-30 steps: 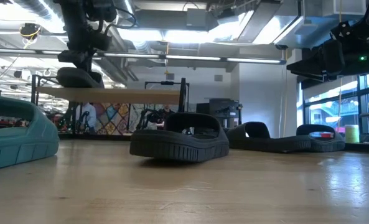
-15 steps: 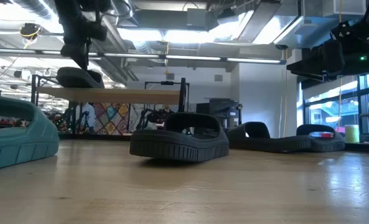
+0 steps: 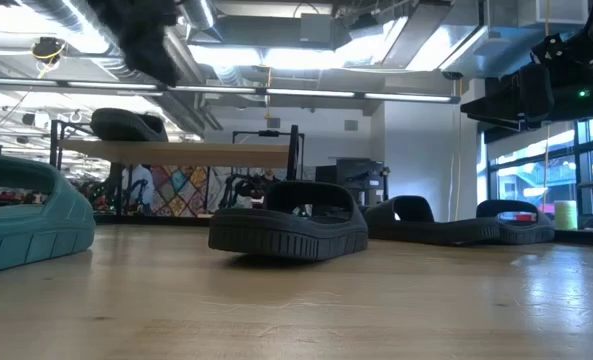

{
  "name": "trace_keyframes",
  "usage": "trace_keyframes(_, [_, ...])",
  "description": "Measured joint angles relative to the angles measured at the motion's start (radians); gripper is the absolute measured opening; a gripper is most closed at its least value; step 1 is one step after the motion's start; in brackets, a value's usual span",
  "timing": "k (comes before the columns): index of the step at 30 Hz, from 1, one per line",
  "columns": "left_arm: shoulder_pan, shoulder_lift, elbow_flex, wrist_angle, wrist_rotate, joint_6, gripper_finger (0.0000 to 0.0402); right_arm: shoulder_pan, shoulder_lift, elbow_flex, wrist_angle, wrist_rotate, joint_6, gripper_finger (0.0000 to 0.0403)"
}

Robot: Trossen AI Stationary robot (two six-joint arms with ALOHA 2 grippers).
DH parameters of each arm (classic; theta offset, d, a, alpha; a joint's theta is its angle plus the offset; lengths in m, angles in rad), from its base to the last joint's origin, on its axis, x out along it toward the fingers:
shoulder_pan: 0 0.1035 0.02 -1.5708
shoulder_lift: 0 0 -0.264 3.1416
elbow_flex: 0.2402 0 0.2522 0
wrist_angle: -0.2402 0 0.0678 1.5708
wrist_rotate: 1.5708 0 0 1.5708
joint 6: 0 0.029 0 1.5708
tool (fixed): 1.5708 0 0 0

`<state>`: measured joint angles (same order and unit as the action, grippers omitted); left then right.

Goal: Pick and place slides into the shelf
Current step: Put the black slipper on the shelf

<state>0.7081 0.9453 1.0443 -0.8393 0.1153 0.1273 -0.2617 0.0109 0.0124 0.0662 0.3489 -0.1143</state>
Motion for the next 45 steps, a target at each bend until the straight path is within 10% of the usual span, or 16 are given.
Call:
trace_keyframes(15, [-0.063,0.252,0.0,0.113,-0.264,-0.231,0.0156,0.0,0.0,0.0,0.0,0.0,-0.003,0.0257])
trace_keyframes(45, [-0.063,0.272,0.001,-0.112,-0.463,-0.332,0.0156,0.0,0.0,0.0,0.001,0.001,-0.001,0.0257])
